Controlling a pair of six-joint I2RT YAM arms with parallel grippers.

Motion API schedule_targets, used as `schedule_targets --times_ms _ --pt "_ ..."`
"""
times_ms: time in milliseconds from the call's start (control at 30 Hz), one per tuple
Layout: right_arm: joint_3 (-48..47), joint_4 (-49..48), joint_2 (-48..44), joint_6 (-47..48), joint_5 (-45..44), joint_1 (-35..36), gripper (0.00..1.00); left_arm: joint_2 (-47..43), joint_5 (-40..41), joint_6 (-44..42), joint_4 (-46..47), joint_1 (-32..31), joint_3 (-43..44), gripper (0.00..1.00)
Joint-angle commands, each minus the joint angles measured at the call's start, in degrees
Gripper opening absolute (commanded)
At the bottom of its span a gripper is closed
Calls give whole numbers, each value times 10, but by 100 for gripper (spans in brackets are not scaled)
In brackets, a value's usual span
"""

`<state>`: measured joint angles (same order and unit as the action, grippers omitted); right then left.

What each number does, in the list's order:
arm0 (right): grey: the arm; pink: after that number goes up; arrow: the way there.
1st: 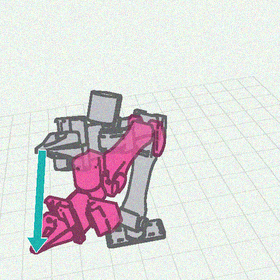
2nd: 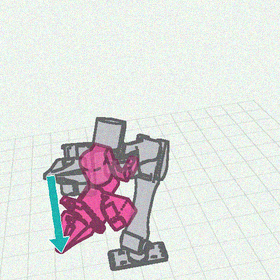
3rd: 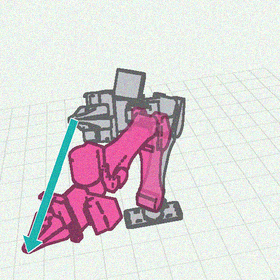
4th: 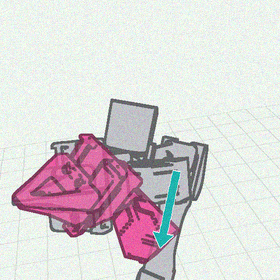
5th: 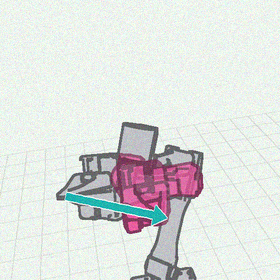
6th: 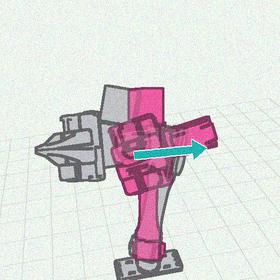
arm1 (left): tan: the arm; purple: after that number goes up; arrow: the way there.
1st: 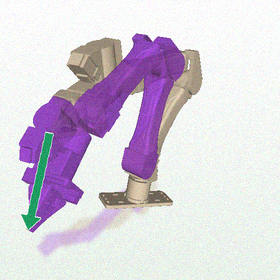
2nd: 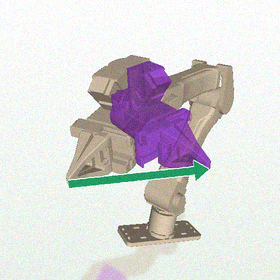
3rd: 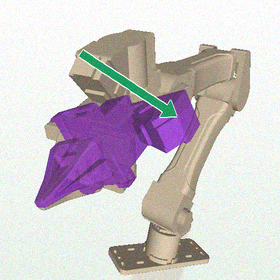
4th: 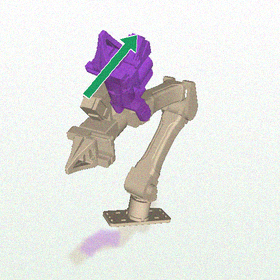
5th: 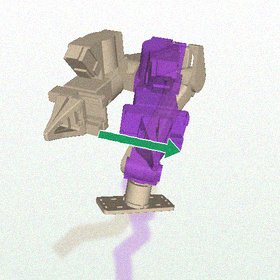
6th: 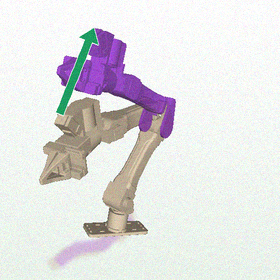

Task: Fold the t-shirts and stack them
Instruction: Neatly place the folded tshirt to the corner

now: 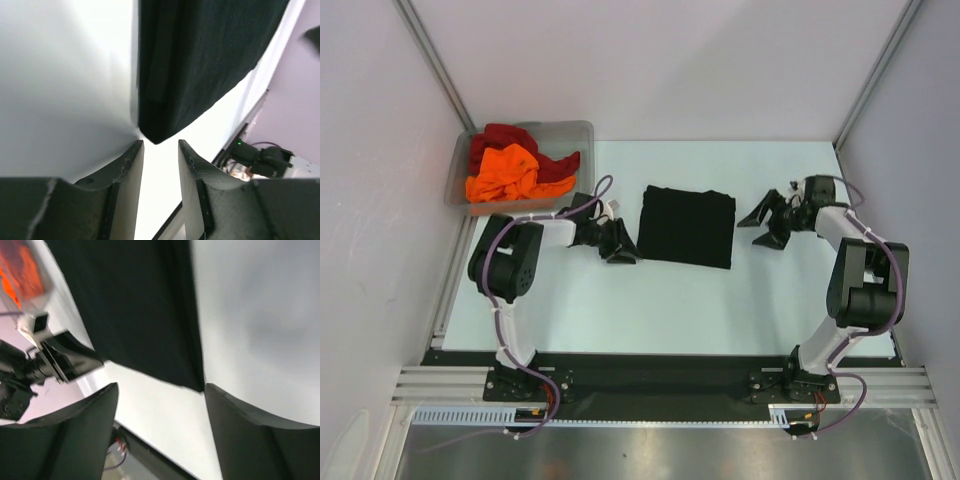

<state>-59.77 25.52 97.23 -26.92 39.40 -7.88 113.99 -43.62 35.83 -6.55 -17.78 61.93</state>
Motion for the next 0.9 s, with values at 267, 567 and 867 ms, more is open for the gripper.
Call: schedule_targets --times_ms 267,567,867 --pt "-298 -2 208 45 -56 31 87 -212 120 -97 -118 -2 -12 45" --pt "-422 49 308 66 -85 57 82 -373 113 -48 -113 -2 -133 47" --pt "-388 47 321 74 -75 69 70 -407 124 -49 -143 -2 -118 47"
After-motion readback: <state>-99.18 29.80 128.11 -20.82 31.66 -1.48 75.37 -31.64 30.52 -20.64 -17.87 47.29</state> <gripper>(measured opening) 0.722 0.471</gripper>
